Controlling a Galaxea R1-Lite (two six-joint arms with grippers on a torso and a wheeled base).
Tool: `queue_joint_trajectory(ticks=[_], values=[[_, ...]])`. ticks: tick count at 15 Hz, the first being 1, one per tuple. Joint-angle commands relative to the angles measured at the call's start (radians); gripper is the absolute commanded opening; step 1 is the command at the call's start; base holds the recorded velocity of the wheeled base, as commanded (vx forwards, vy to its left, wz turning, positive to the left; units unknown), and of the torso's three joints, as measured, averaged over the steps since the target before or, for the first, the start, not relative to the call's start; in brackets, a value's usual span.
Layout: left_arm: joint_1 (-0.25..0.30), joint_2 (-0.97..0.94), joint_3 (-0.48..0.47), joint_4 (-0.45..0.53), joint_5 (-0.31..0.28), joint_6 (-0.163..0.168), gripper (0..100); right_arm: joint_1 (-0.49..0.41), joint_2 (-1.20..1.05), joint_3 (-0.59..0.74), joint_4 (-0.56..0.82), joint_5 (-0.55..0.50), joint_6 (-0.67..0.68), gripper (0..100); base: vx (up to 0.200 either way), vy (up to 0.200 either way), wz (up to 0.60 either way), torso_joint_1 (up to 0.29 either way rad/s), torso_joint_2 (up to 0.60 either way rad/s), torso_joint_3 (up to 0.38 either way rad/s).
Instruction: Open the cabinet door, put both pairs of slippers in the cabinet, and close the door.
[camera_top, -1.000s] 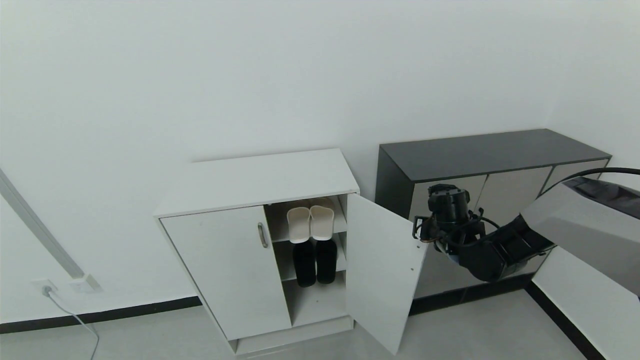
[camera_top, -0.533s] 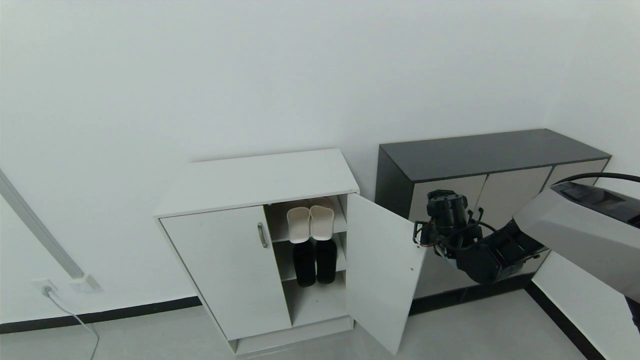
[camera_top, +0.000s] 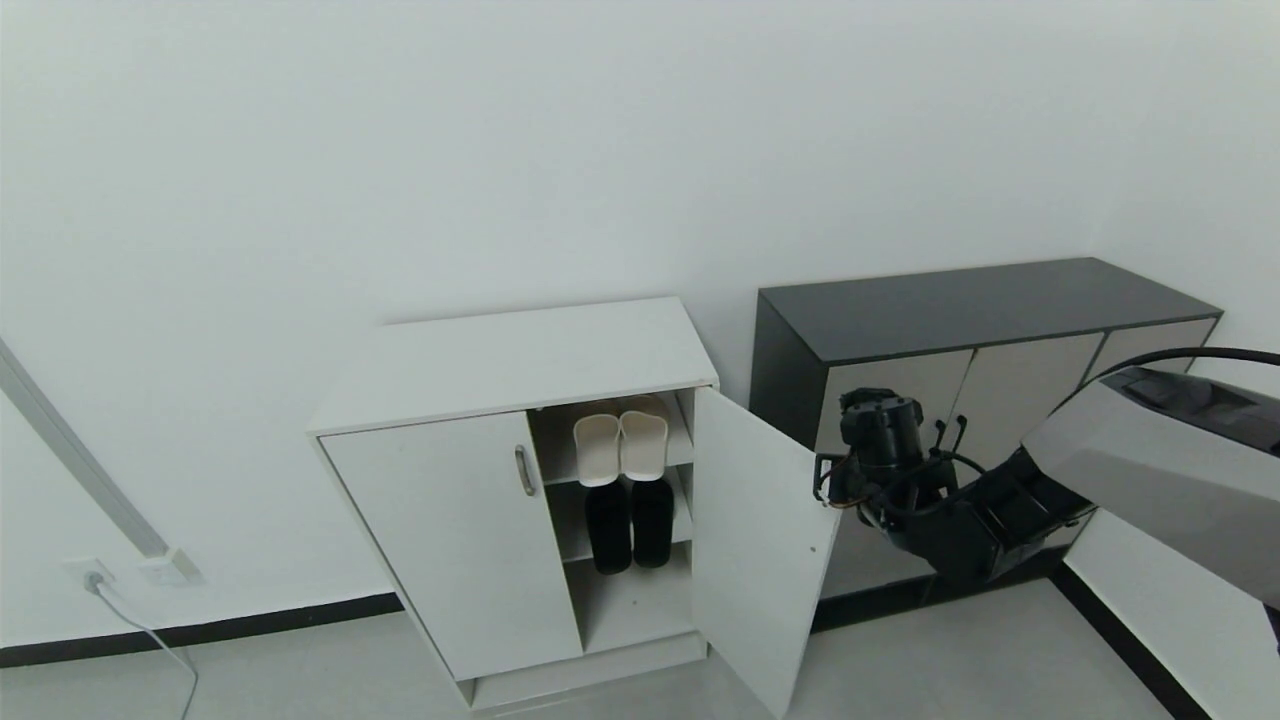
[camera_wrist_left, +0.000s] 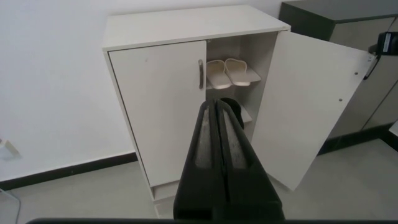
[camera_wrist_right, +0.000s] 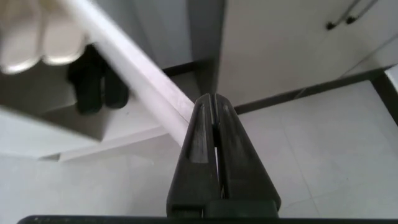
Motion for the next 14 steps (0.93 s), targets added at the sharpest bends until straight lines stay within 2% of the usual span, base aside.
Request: queue_joint_trajectory(ticks=[1, 6, 14], values=[[0.001, 0.001, 0.000, 0.000, 0.000, 0.000, 0, 0.054, -0.055, 0.038, -0.002, -0.003, 0.002, 0, 0.000, 0.000, 0.00, 0.000, 0.00, 0.000], [0.001, 0.001, 0.000, 0.000, 0.000, 0.000, 0, 0.212, -0.187, 0.141, -0.001, -0.003, 0.005, 0, 0.000, 0.000, 0.00, 0.000, 0.00, 0.000], [0.001, 0.001, 0.000, 0.000, 0.000, 0.000, 0, 0.188, -0.180, 0.188, -0.004, 0.024, -0.026, 0, 0.000, 0.000, 0.00, 0.000, 0.00, 0.000]])
